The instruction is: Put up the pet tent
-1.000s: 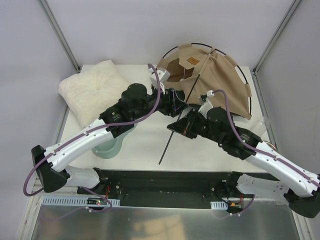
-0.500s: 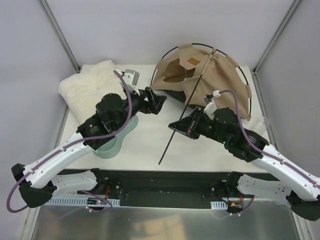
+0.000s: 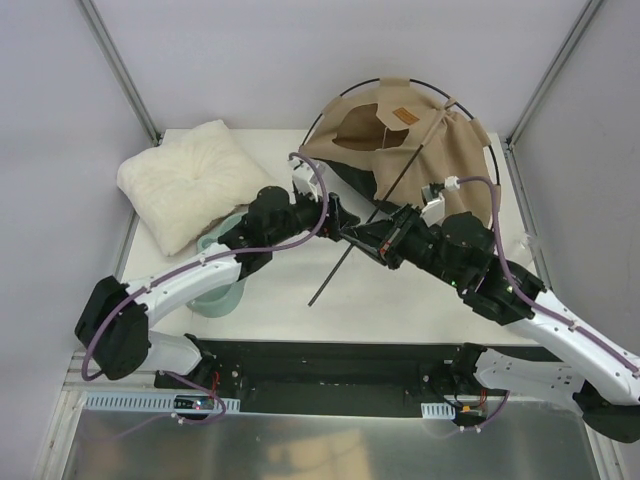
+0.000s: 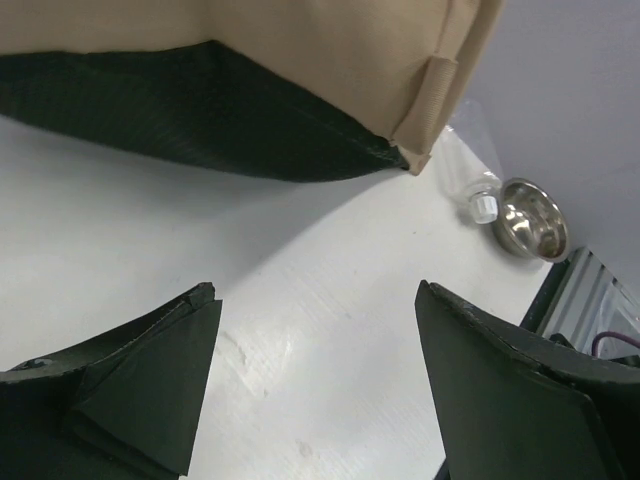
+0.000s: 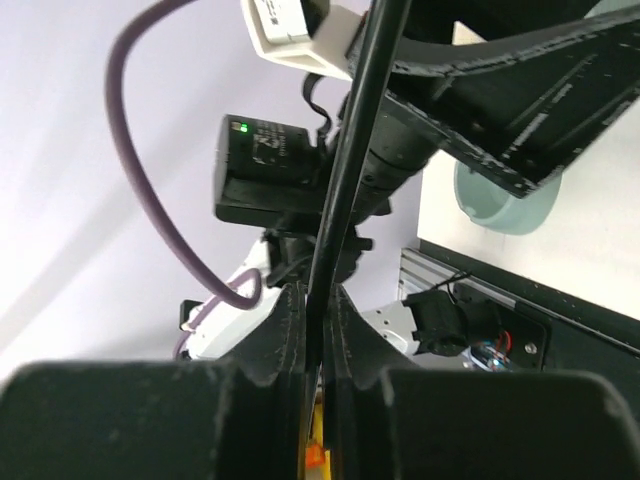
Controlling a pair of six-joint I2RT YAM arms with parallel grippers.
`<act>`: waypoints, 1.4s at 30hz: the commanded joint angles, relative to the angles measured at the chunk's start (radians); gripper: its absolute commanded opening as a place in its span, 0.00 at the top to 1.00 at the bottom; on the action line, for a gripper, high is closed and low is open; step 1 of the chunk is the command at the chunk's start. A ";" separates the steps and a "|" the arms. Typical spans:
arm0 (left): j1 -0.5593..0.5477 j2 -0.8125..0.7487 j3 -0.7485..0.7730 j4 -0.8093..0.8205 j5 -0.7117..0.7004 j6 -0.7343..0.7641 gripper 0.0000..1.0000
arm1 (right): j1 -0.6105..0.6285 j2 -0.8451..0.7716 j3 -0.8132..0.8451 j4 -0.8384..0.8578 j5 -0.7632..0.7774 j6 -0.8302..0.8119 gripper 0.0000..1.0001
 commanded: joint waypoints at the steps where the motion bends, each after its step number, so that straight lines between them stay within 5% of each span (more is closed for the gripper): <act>1: -0.001 0.055 0.008 0.357 0.147 0.075 0.19 | 0.005 -0.011 0.087 0.107 0.074 0.025 1.00; 30: -0.003 0.366 0.223 0.672 0.197 0.093 0.18 | 0.003 0.044 0.164 0.150 0.118 0.073 1.00; 42: -0.004 0.437 0.298 0.697 0.193 0.067 0.27 | 0.000 0.047 0.148 0.153 0.114 0.091 1.00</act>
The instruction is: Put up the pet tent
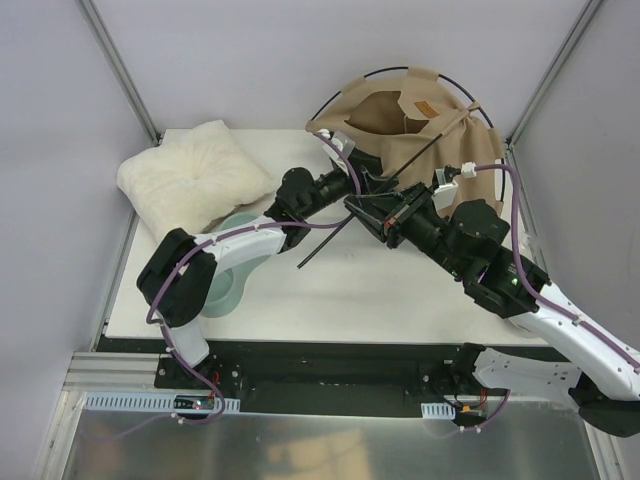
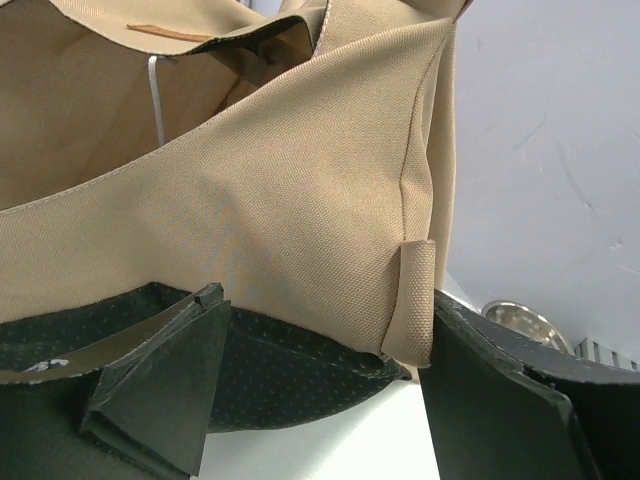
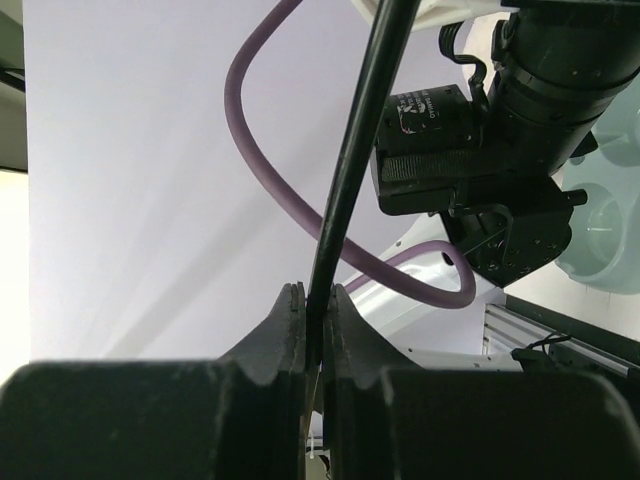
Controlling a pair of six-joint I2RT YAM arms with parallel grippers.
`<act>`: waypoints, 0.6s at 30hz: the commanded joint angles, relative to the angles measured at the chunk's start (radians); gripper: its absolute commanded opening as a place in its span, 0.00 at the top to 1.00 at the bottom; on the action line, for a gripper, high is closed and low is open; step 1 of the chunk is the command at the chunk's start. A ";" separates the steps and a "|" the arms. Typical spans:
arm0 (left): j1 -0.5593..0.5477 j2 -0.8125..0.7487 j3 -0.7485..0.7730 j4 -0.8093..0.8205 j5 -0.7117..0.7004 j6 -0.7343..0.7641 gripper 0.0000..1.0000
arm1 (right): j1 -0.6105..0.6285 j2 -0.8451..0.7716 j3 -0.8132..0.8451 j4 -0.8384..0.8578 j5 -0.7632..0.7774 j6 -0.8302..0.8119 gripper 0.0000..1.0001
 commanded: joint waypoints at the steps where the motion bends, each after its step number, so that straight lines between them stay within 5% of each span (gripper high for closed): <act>1: -0.005 0.007 0.050 0.078 0.033 -0.022 0.30 | 0.000 -0.007 0.025 0.073 -0.007 -0.009 1.00; 10: -0.002 0.013 0.048 0.045 0.084 -0.019 0.46 | -0.013 -0.005 0.028 0.073 -0.013 -0.011 1.00; 18: -0.003 0.002 0.037 0.008 0.110 -0.001 0.72 | -0.028 -0.008 0.025 0.073 -0.024 -0.009 1.00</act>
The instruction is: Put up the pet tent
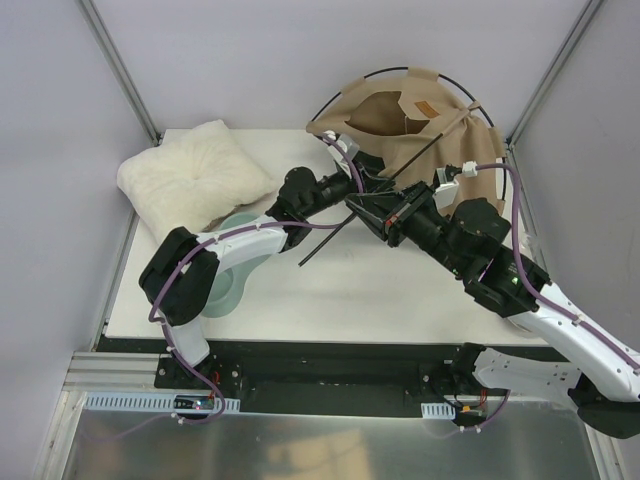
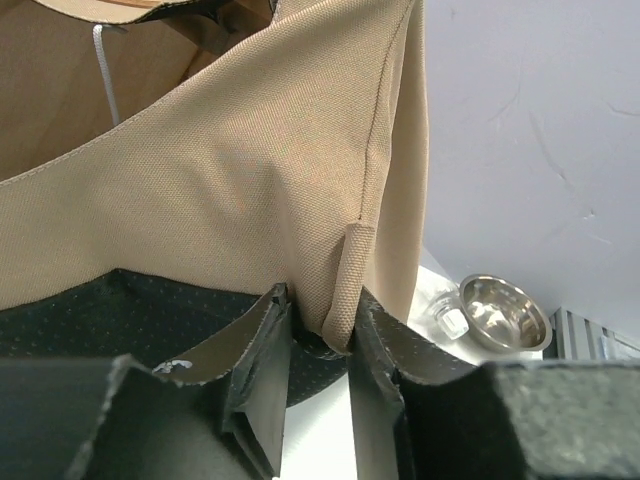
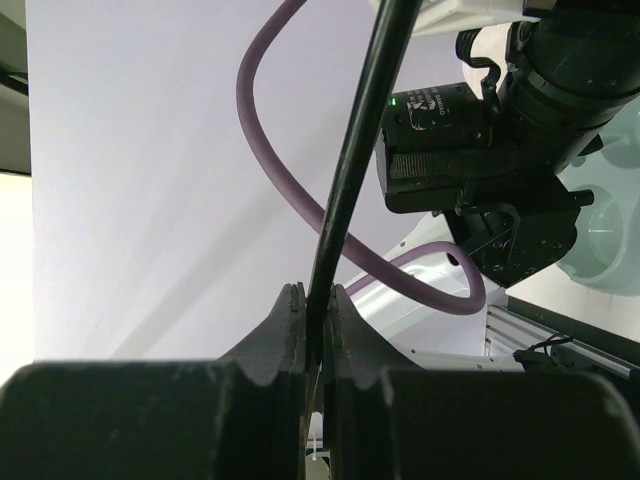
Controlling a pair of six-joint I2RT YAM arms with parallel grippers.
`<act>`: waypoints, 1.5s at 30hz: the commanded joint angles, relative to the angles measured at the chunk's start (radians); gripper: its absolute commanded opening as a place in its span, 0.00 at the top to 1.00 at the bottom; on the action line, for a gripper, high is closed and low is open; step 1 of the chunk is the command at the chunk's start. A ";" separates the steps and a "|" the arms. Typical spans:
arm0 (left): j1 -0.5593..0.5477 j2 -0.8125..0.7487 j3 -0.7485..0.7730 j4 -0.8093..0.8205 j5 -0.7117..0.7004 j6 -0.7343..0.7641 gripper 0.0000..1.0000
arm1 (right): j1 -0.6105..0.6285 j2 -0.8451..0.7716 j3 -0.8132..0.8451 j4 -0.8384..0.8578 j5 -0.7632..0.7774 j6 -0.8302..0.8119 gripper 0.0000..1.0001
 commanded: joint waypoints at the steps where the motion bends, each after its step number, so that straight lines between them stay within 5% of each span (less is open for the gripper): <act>1: -0.001 -0.017 0.027 0.023 0.037 0.015 0.74 | -0.010 -0.009 0.025 0.073 -0.010 -0.016 1.00; 6: -0.003 -0.020 0.045 -0.003 0.035 0.032 1.00 | -0.016 -0.007 0.017 0.071 -0.017 -0.016 1.00; 14: -0.001 -0.043 0.039 -0.014 0.018 0.000 1.00 | -0.020 -0.045 -0.027 0.020 0.037 -0.092 1.00; 21: 0.008 -0.116 -0.010 -0.072 0.018 -0.046 1.00 | -0.019 -0.118 -0.092 -0.010 0.219 -0.342 1.00; 32: 0.013 -0.195 -0.091 -0.136 0.086 -0.080 1.00 | -0.019 -0.133 -0.227 0.319 0.479 -0.574 1.00; 45: 0.040 -0.330 -0.208 -0.239 0.173 -0.079 1.00 | -0.036 -0.049 -0.201 0.451 0.586 -0.642 1.00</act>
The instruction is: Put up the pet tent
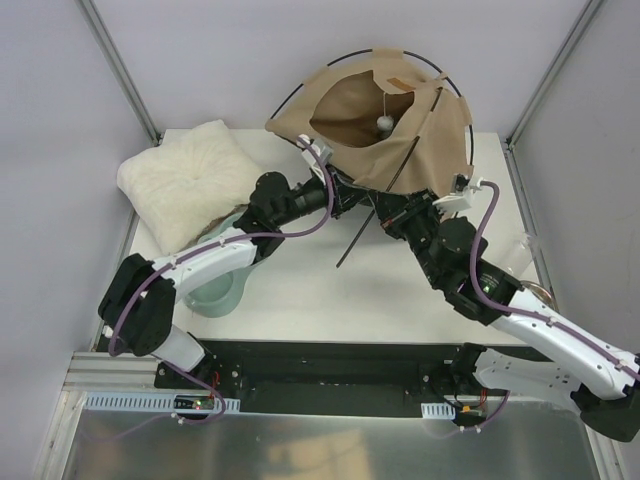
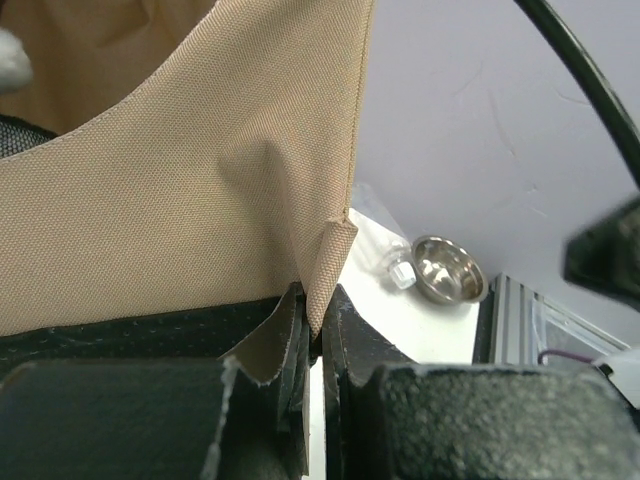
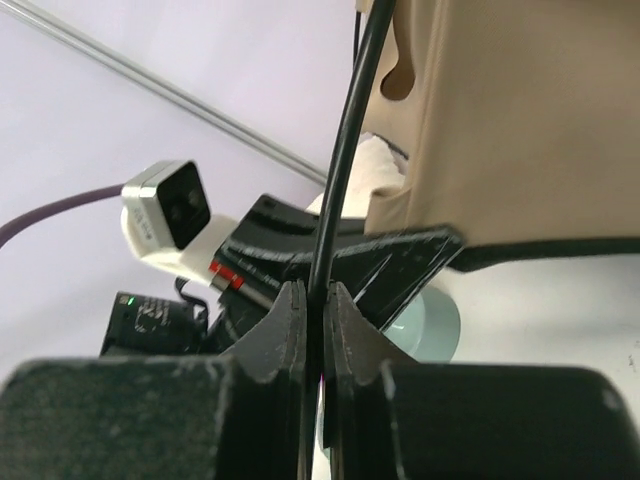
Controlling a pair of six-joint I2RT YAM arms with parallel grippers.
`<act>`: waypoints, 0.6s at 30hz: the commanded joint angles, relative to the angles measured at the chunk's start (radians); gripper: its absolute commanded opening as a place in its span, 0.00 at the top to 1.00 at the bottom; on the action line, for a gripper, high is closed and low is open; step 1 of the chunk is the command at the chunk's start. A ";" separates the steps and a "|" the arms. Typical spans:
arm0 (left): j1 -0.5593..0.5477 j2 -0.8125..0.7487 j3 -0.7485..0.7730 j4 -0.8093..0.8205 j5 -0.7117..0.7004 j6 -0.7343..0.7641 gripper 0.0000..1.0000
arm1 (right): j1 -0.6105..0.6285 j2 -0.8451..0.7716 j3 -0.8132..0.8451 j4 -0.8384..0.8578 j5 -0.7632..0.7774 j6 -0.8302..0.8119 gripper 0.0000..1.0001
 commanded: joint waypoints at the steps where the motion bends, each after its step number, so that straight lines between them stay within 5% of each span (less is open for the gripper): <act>1: 0.001 -0.104 -0.058 -0.083 0.121 -0.003 1.00 | -0.046 -0.008 0.047 0.204 0.172 -0.113 1.00; 18: 0.001 -0.312 -0.133 -0.345 0.057 -0.085 1.00 | -0.103 0.113 0.090 0.290 0.302 -0.058 1.00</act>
